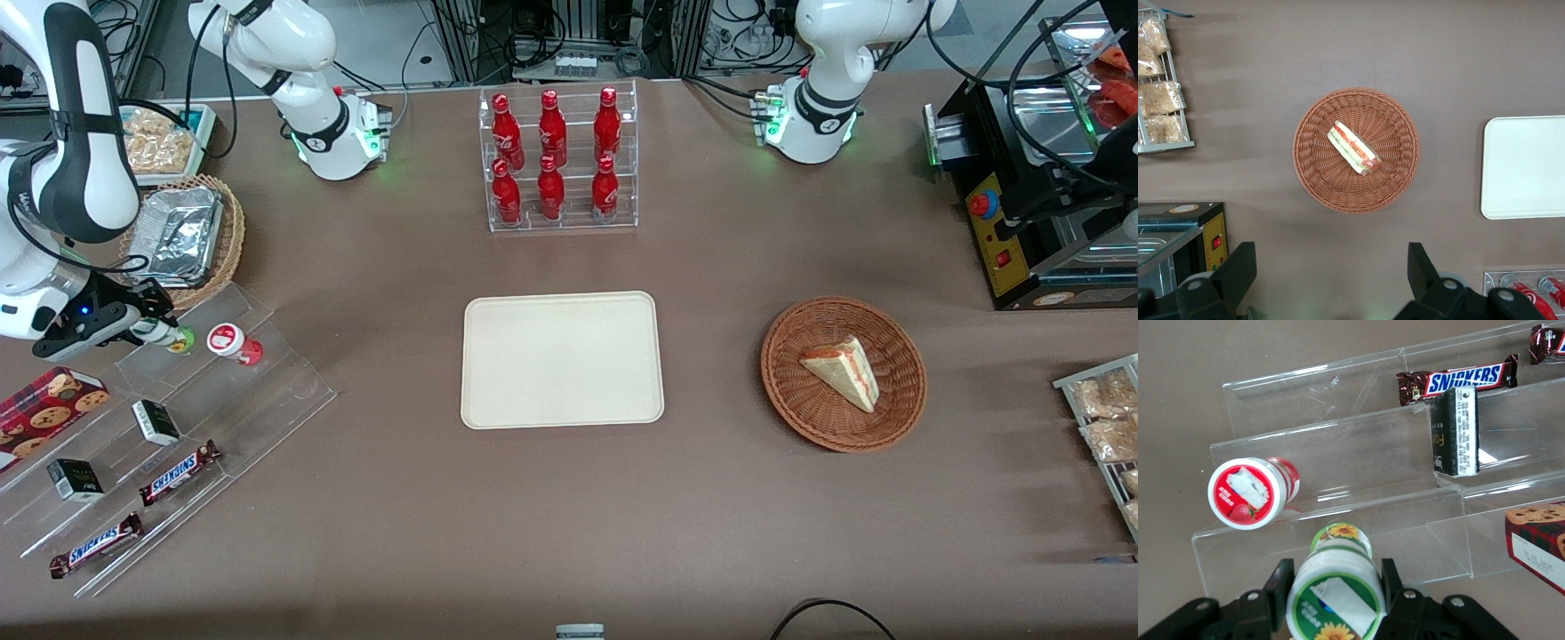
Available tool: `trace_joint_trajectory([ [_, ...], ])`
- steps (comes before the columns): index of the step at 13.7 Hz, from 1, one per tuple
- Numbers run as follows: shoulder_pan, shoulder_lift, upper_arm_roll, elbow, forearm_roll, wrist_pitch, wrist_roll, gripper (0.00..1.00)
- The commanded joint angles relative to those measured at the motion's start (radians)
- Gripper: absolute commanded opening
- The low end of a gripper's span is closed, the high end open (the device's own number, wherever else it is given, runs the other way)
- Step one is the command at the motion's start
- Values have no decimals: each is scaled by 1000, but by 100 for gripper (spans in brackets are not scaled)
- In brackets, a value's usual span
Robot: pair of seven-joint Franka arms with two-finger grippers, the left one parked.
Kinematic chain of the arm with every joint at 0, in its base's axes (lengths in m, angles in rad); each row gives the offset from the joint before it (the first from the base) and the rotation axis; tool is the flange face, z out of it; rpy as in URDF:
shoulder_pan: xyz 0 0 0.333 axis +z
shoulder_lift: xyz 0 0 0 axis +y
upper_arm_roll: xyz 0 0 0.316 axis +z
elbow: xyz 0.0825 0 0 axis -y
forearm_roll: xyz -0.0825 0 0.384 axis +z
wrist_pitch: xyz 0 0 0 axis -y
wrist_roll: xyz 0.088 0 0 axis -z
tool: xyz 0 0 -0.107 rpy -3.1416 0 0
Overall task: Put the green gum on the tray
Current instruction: 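Close the right gripper around the green-labelled gum jar, then lift the gum jar off the stand with the right gripper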
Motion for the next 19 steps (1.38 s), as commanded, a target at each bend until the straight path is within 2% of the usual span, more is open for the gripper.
trace_joint_trajectory([
  [1,-3,-12,5,2,-14,-4,-2,0],
  [7,3,-19,14,152,-12,-224,10,0],
  [10,45,-19,15,229,0,-326,42,0],
  [14,170,-19,15,342,-2,-496,223,0],
  [19,370,-17,15,373,1,-550,536,0],
])
